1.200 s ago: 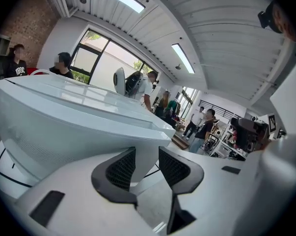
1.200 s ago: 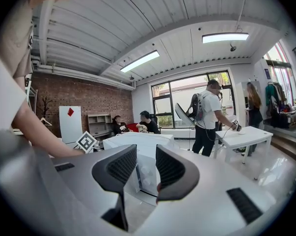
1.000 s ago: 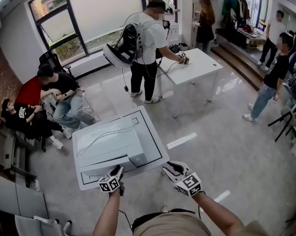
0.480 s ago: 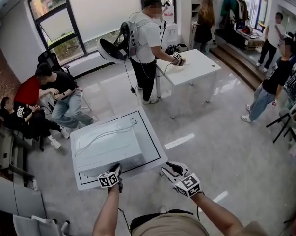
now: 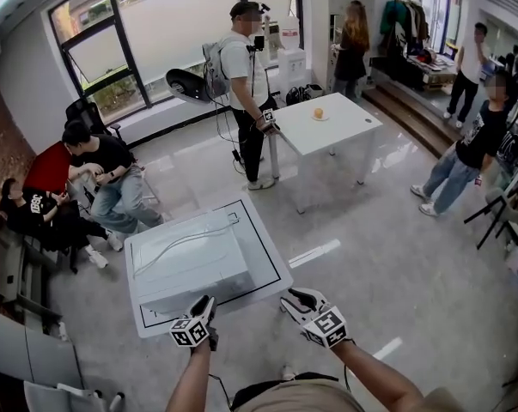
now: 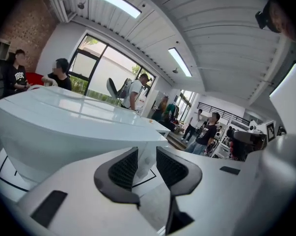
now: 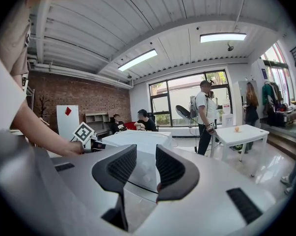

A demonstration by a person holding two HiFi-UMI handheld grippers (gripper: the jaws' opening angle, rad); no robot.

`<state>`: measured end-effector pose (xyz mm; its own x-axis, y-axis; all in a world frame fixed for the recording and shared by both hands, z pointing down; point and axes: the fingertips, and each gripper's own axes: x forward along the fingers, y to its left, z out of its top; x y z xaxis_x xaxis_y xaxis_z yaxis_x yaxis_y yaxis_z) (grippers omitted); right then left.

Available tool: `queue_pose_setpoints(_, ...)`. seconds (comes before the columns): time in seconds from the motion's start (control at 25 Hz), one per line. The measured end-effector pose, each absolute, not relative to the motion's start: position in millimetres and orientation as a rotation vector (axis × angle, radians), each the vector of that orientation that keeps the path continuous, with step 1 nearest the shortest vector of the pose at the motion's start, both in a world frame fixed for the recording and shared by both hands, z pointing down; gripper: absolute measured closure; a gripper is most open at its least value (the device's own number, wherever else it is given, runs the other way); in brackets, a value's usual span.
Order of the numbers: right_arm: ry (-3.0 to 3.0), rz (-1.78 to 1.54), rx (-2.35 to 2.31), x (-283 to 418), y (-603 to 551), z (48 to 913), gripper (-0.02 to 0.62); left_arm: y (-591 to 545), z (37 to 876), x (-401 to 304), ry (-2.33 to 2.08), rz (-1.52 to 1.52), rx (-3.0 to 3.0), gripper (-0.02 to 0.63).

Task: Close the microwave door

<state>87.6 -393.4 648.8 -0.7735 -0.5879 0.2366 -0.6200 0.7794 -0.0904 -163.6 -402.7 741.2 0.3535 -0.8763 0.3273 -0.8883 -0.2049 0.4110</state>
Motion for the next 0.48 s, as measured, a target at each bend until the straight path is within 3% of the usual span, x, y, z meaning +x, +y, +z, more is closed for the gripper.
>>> queue_pose_setpoints(0.48, -2.843, 0.211, 1.032, 55.5, -361.2, 603.7, 0.468, -303.0, 647.4, -180.7, -1.553, -0.012, 2.310, 0.500)
